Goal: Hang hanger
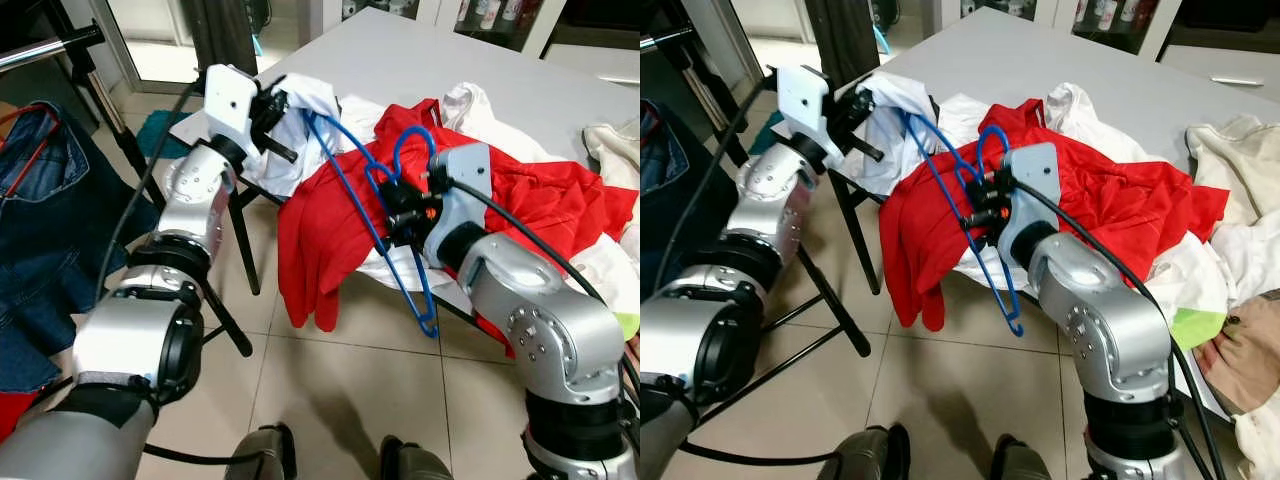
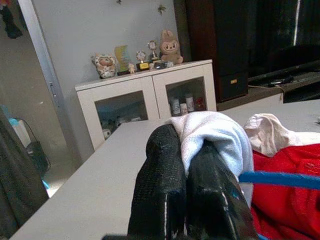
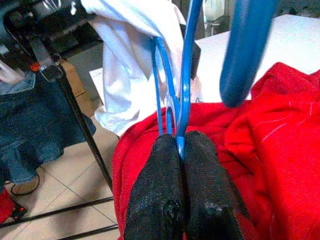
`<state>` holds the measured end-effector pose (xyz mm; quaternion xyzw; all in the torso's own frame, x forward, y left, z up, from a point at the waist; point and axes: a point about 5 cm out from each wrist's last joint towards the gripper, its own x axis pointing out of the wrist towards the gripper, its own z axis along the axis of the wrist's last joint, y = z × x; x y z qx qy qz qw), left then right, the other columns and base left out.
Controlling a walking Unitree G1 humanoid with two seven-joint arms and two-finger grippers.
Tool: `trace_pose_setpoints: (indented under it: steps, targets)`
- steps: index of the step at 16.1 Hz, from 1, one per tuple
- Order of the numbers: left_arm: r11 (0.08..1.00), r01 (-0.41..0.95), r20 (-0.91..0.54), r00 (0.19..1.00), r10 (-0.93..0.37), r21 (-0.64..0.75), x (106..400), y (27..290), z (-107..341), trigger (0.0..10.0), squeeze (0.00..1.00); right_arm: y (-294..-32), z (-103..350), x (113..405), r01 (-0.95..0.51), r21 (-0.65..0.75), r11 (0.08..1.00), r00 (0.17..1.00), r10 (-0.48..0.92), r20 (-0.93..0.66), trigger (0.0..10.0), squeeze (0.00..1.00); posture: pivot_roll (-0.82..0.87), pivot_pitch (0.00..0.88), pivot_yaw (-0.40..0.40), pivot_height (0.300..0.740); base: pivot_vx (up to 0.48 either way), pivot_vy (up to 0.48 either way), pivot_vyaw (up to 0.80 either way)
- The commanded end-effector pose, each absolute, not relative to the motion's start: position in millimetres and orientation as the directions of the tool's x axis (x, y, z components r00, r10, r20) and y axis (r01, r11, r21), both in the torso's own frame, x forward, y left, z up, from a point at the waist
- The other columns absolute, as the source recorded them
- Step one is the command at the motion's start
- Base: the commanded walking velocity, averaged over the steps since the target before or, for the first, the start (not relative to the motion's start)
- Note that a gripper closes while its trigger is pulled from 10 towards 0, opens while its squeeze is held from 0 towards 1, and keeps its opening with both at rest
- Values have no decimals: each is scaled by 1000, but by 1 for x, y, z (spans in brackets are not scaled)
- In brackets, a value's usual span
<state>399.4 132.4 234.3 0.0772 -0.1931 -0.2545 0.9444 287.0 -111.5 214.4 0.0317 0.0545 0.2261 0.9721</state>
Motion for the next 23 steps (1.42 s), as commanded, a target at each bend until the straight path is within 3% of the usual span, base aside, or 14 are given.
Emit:
trace_pose_setpoints:
  steps: [1, 10, 15, 21, 23]
  targets:
    - [843, 470, 337, 774, -536, 261, 397, 125, 236, 0, 0, -110, 219, 292, -399, 110, 910, 910, 408, -70, 10000, 0, -13, 98, 70, 740, 0, 0, 0]
    - [803, 538, 423, 684, -594, 258, 385, 79, 242, 0, 0, -98, 234, 310, -305, 208, 929, 951, 309, 16, 10000, 0, -3, 89, 67, 740, 0, 0, 0]
    - [797, 567, 445, 670, -594, 209, 377, 62, 238, 0, 0, -110, 235, 317, -220, 221, 950, 975, 218, 34, 10000, 0, -5, 83, 73, 740, 0, 0, 0]
    - [794, 570, 487, 643, -591, 210, 367, 63, 247, 0, 0, -132, 233, 328, -139, 161, 977, 990, 139, 13, 10000, 0, 7, 70, 67, 740, 0, 0, 0]
    - [744, 604, 413, 624, -664, 285, 356, 53, 227, 2588, 0, -132, 250, 332, -163, 173, 971, 985, 150, 85, 10000, 0, 11, 67, 65, 740, 0, 0, 0]
